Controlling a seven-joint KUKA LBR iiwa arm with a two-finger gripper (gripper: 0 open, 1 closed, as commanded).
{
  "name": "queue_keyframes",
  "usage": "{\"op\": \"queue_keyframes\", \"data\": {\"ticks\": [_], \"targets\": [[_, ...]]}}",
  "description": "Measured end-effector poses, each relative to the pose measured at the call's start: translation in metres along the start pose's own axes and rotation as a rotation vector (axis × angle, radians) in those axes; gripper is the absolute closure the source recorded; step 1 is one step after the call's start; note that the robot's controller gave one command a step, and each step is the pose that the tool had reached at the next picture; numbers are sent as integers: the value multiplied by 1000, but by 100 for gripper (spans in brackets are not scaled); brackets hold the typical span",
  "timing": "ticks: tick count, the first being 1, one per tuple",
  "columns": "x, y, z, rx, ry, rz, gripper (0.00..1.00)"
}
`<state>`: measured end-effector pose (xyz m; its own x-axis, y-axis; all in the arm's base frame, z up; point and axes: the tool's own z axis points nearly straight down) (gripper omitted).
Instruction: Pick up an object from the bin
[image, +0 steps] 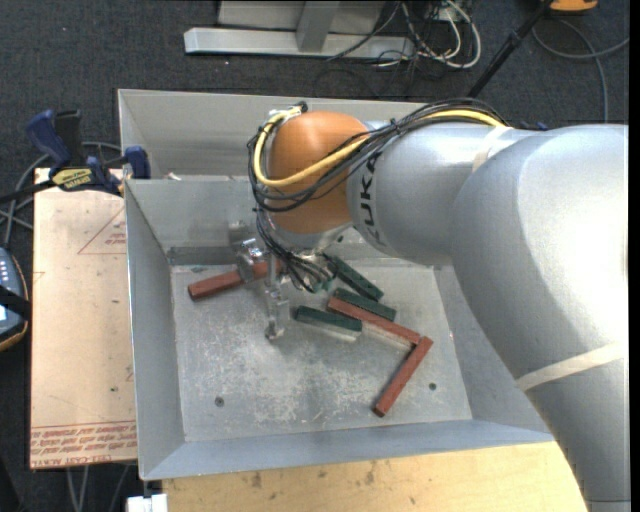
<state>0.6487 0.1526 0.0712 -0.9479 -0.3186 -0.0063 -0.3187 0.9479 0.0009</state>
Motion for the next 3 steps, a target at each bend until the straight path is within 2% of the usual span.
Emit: {"op": "queue_keyframes", "data": {"ticks": [1,2,3], "targets": [[-12,34,0,-1,0,27,0],[-14,32,-3,-1,-5,32,100],[18,16,-196,2,-7,-30,100]]}}
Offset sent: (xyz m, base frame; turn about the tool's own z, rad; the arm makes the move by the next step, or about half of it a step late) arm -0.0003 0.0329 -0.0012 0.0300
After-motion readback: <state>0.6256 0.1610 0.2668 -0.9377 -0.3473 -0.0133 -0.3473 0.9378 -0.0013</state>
